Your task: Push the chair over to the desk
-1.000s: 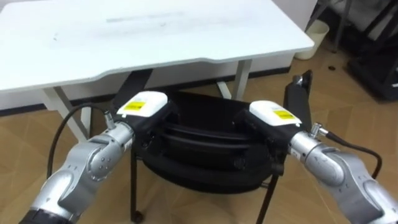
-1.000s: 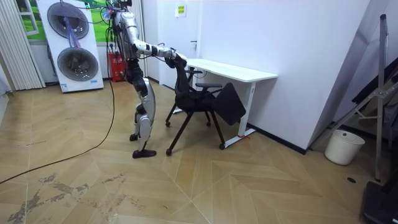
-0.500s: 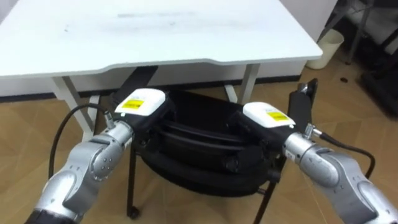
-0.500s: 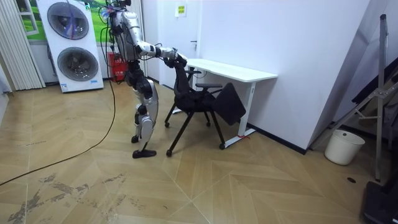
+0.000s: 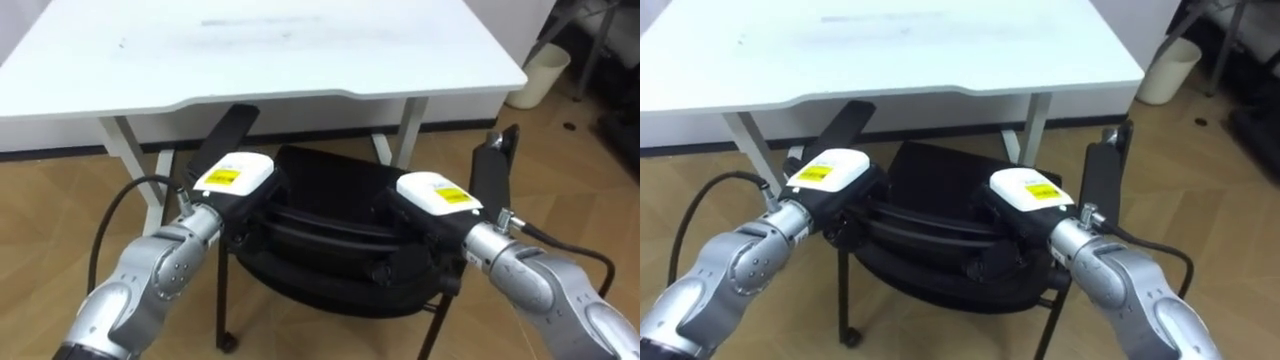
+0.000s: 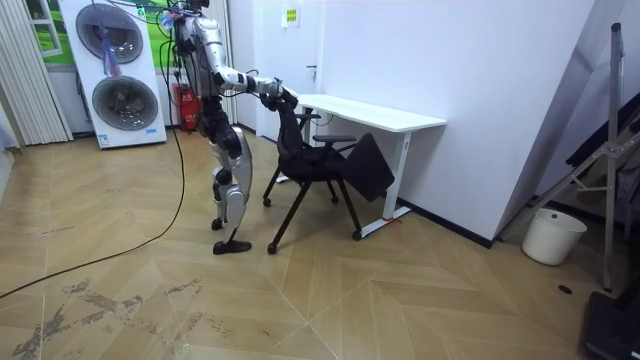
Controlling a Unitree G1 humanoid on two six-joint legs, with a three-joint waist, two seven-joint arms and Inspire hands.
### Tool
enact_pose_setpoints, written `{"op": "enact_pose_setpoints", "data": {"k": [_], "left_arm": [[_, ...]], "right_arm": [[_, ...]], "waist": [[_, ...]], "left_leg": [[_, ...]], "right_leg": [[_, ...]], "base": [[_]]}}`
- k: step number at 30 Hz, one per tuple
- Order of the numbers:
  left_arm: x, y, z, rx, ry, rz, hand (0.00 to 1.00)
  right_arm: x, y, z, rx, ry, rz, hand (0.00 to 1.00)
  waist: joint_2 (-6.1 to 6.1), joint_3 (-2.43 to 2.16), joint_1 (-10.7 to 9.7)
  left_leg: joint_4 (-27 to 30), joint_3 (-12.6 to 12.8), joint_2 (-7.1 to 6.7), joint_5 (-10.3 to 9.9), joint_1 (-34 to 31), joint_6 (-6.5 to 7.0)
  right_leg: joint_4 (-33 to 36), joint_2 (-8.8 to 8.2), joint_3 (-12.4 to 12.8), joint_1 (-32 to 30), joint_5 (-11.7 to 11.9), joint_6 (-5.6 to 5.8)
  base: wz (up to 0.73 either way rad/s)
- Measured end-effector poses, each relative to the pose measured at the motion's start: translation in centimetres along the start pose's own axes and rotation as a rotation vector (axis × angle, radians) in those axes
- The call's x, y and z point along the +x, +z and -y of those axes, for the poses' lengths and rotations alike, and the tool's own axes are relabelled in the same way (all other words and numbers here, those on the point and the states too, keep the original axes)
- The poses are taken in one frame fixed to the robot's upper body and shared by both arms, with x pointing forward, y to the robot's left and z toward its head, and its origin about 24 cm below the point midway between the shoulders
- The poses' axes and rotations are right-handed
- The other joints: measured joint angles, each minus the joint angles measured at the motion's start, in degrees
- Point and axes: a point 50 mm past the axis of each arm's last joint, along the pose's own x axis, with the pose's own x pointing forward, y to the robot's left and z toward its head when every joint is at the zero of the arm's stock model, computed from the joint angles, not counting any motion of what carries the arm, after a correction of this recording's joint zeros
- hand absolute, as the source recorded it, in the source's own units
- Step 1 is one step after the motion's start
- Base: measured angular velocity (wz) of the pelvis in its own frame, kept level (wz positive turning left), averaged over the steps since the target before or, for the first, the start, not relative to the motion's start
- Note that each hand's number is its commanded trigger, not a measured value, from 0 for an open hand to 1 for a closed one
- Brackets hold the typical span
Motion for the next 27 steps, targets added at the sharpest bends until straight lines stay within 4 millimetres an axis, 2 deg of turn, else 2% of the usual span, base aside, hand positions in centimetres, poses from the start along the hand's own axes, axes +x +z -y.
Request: {"op": "enact_pose_setpoints", "data": {"k": [4,6,8,9,11,13,14,15,16,17,18,19,20,21,22,23,24,26,27], "left_arm": [[0.1,0.5,-0.2,-0.009,-0.002,0.009,1.0],[0.1,0.5,-0.3,-0.007,-0.002,0.012,1.0],[0.3,0.7,-0.4,-0.004,-0.012,0.011,1.0],[0.3,0.7,-0.4,-0.004,-0.014,0.01,1.0],[0.4,0.6,-0.4,0.007,-0.024,0.004,1.0],[0.3,0.5,-0.4,0.019,-0.033,-0.002,1.0],[0.3,0.5,-0.3,0.026,-0.038,-0.004,1.0],[0.3,0.5,-0.3,0.027,-0.038,-0.003,1.0],[0.3,0.4,-0.3,0.029,-0.035,-0.004,1.0],[0.2,0.3,-0.5,0.038,-0.027,-0.002,1.0],[0.1,0.3,-0.6,0.042,-0.023,-0.003,1.0],[0.0,0.2,-0.9,0.049,-0.01,0.0,1.0],[-0.1,0.1,-1.2,0.048,0.005,-0.003,0.65],[-0.1,0.0,-1.2,0.047,0.012,-0.006,0.0],[0.0,0.0,-1.5,0.046,0.027,-0.01,0.0],[0.0,0.0,-1.7,0.047,0.031,-0.012,0.0],[0.1,0.0,-1.6,0.043,0.032,-0.013,0.0],[0.2,0.3,-1.5,0.026,0.028,-0.01,0.0],[0.3,0.4,-1.5,0.02,0.029,-0.01,0.0]], "right_arm": [[-0.2,0.2,0.5,-0.035,0.01,0.003,1.0],[-0.3,0.2,0.6,-0.039,0.013,0.004,1.0],[-0.2,0.3,0.6,-0.046,0.019,0.004,1.0],[-0.2,0.3,0.6,-0.045,0.021,0.004,1.0],[-0.1,0.4,0.3,-0.035,0.03,0.007,1.0],[0.1,0.4,-0.1,-0.021,0.039,0.004,1.0],[0.2,0.3,-0.2,-0.013,0.043,0.002,1.0],[0.2,0.3,-0.3,-0.013,0.045,0.0,1.0],[0.3,0.3,-0.4,-0.013,0.042,-0.002,1.0],[0.3,0.3,-0.4,-0.008,0.032,-0.002,1.0],[0.4,0.4,-0.4,-0.008,0.028,-0.002,1.0],[0.5,0.5,-0.2,-0.007,0.013,0.003,1.0],[0.7,0.6,0.1,-0.011,0.003,0.009,1.0],[0.8,0.7,0.3,-0.016,-0.001,0.012,0.59],[0.9,0.7,0.7,-0.024,-0.009,0.014,0.07],[1.0,0.7,0.9,-0.031,-0.015,0.013,0.0],[1.0,0.7,1.0,-0.033,-0.015,0.011,0.0],[0.8,0.2,1.3,-0.033,-0.009,-0.011,0.0],[0.8,0.1,1.4,-0.027,-0.007,-0.016,0.0]], "waist": [[-0.46,-0.12,0.59],[-1.06,-0.15,0.65],[-1.34,-0.14,0.64],[-1.31,-0.12,0.65],[-1.38,-0.03,1.02],[-1.28,0.04,1.38],[-0.89,0.3,2.22],[-0.93,0.35,2.79],[-0.8,0.47,3.25],[-0.59,0.59,3.83],[-0.42,0.56,3.93],[-0.25,0.61,3.81],[-0.14,0.62,3.9],[-0.08,0.62,3.9],[0.03,0.65,3.6],[0.26,0.8,3.34],[0.4,0.85,3.35],[0.89,0.88,3.34],[0.75,0.88,3.74]], "left_leg": [[0.09,1.61,-1.16,-0.69,0.25,1.36],[0.28,2.7,-2.0,-1.2,0.67,2.14],[1.34,3.0,-3.36,-2.45,1.0,3.19],[1.66,3.02,-3.55,-2.8,0.99,3.45],[4.07,3.02,-4.03,-5.14,0.58,4.18],[5.58,2.26,-4.12,-6.42,0.41,4.85],[6.32,2.0,-4.1,-6.91,0.43,5.09],[6.4,1.6,-4.27,-7.0,0.41,5.19],[6.42,-0.9,-5.07,-6.99,0.06,5.24],[6.61,-4.67,-6.13,-6.91,-0.56,5.33],[6.91,-6.48,-6.6,-6.9,-1.15,5.34],[7.62,-10.73,-7.94,-6.87,-2.39,5.31],[7.62,-14.86,-9.51,-6.26,-3.05,5.26],[7.61,-16.51,-10.14,-5.98,-3.42,5.18],[7.52,-19.47,-10.86,-5.25,-4.01,4.84],[7.32,-20.06,-10.88,-4.7,-4.18,4.57],[7.33,-19.82,-10.64,-4.19,-4.27,4.47],[6.79,-11.95,-8.36,-3.63,-4.25,5.18],[6.12,-11.0,-8.22,-3.52,-3.89,5.3]], "right_leg": [[0.41,-1.88,0.02,-0.19,0.13,1.04],[1.43,-2.79,0.44,-0.21,0.37,0.98],[3.28,-4.22,0.92,0.03,0.11,2.08],[3.63,-4.5,0.98,0.06,0.3,2.39],[5.4,-5.24,1.51,-0.15,0.45,3.15],[9.06,-5.81,2.24,-1.5,1.21,3.28],[10.64,-5.85,3.11,-2.27,1.87,3.14],[10.9,-5.72,3.67,-2.5,2.12,3.07],[9.96,-4.99,4.29,-2.42,2.62,3.0],[6.99,-3.58,5.35,-1.68,3.16,2.59],[4.85,-2.61,6.0,-1.07,3.4,2.62],[0.64,-0.71,7.22,0.38,3.58,2.74],[-2.69,0.66,7.92,1.61,3.71,2.81],[-4.02,1.24,8.19,2.07,3.81,2.93],[-6.2,2.35,8.5,2.77,4.48,2.83],[-7.41,2.97,8.36,3.37,4.67,2.51],[-7.89,3.09,8.02,3.78,4.63,2.43],[-8.47,2.63,5.66,4.81,3.25,2.54],[-8.1,2.33,5.58,4.73,2.9,2.59]], "base": [[-0.08],[-0.03],[0.0],[0.0],[0.0],[-0.06],[-0.11],[-0.09],[0.0],[0.07],[0.22],[0.37],[0.42],[0.53],[0.62],[0.63],[0.5],[0.45],[0.25]]}}
